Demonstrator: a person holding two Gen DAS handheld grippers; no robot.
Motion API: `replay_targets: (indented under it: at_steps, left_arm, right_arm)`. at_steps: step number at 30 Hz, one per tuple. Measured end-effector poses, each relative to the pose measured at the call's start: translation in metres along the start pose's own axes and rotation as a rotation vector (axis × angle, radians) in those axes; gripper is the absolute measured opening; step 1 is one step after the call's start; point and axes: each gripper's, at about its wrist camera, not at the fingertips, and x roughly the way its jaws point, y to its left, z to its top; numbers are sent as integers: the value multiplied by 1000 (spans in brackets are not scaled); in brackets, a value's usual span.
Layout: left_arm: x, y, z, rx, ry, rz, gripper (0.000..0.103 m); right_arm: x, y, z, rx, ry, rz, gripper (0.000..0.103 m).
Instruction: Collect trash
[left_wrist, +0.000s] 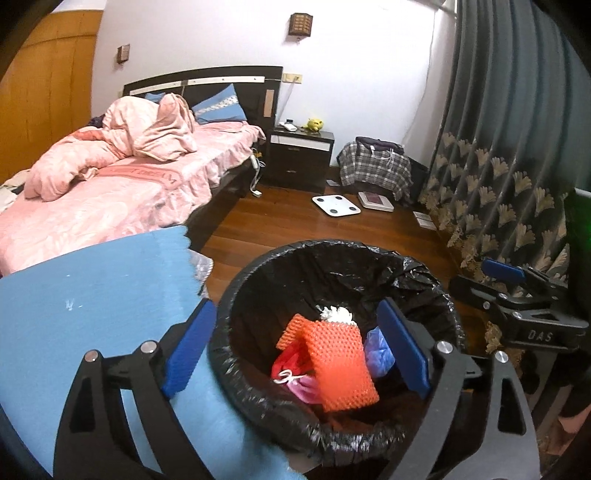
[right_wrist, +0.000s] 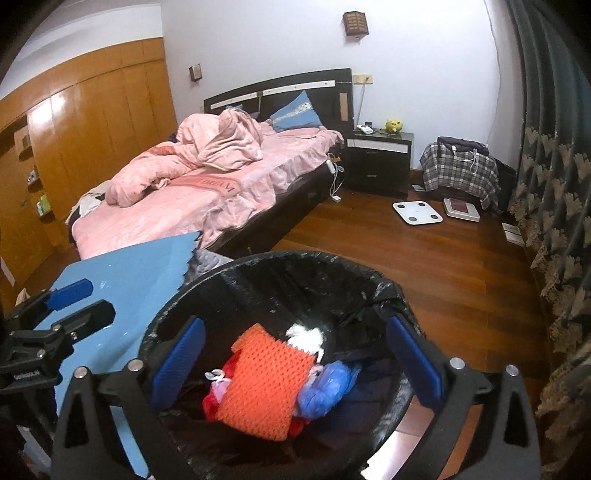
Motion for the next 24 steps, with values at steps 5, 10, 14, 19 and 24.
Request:
replay_targets:
  at_steps: [5,10,14,19,24]
  left_arm:
    - [-26,2,-2,-22,-13,29,90]
    - [-54,0,-5,-18,-31,61,93]
    - [-74,-1,-7,-4,-50,96,94]
    - [-97,-1,-6,-13,-78,106,94]
    - [-114,-4,-5,-6,-113,119,94]
  right_arm:
    - [-21,12,-3,2,-3,17,97]
    - [-46,27,-3,-18,-29,33,97]
    - [-66,40,-1,-41,-46,56,97]
    - [-82,54,1,-75,-66,75,97]
    - [-93,64,1,-97,-84,82,97]
